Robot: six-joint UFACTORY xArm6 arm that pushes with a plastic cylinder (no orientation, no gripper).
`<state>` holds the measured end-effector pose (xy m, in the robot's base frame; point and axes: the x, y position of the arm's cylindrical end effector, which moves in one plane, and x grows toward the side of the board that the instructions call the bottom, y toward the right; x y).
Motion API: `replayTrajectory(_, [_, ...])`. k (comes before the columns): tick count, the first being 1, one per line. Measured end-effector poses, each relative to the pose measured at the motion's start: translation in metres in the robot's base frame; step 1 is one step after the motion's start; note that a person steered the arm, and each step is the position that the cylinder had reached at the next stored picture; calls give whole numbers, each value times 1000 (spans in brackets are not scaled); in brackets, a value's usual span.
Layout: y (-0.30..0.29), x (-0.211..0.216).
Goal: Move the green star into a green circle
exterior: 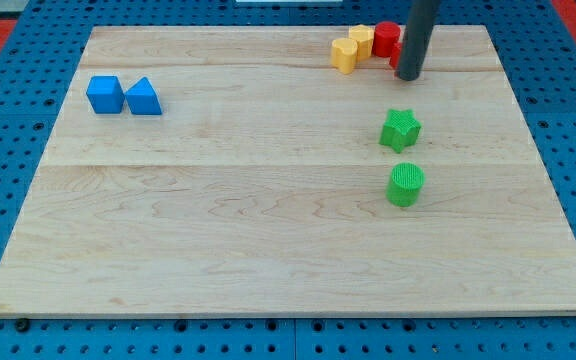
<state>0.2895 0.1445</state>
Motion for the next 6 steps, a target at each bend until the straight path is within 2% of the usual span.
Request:
replayTrajectory(2, [-63,0])
replayTrajectory(5, [-50,-2])
replayTrajectory(6, [-45,24])
